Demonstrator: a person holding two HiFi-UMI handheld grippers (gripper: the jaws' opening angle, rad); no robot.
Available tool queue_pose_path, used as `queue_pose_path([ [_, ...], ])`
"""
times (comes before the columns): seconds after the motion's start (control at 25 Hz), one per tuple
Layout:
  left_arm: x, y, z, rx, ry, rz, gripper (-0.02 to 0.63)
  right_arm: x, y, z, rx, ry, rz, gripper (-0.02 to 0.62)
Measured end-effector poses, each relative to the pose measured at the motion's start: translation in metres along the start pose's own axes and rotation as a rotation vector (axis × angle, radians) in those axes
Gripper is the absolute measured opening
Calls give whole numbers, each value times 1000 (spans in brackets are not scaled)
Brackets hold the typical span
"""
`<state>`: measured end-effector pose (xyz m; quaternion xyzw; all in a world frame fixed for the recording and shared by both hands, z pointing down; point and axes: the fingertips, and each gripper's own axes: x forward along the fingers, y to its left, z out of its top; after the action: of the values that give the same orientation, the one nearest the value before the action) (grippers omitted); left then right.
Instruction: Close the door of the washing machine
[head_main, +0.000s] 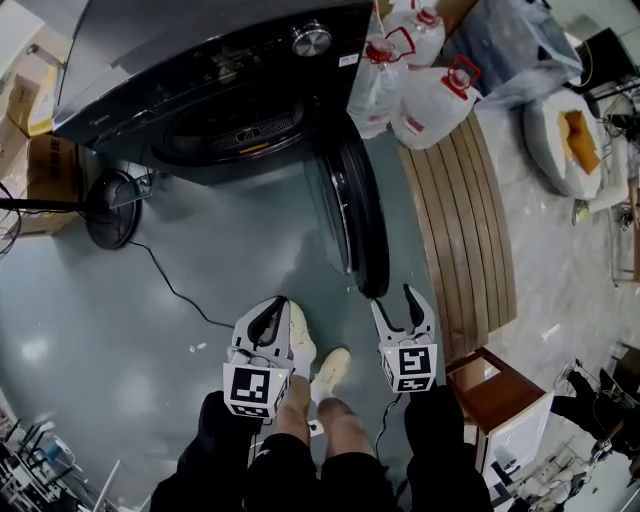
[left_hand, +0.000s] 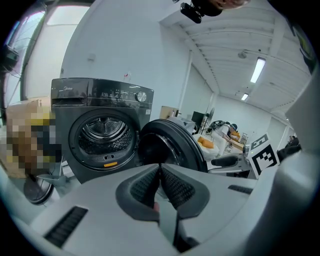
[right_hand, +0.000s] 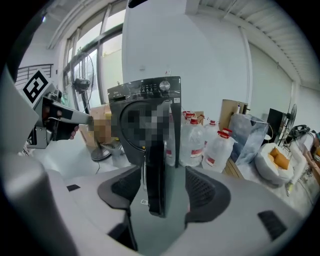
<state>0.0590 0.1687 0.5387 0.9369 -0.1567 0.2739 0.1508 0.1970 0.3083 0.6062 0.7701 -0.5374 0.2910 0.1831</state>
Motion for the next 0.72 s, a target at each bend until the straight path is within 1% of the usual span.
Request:
queue_pose_path([
  [0.08, 0, 1, -1, -3, 2, 3, 31, 3, -1, -1, -4, 7, 5, 291],
  [0.28, -1, 5, -4, -5, 7, 12, 31, 14, -3, -7, -6, 32, 0, 286],
  [0.44, -3, 8, -5, -5, 9, 17, 31, 18, 0, -10, -10, 48, 11, 212],
  [0.56, -5, 11, -6, -9, 8, 23, 31, 21, 3, -12, -15, 60, 13, 179],
  [0.72, -7, 15, -10, -13, 8, 31, 31, 22, 4, -11, -54, 69, -7, 114],
])
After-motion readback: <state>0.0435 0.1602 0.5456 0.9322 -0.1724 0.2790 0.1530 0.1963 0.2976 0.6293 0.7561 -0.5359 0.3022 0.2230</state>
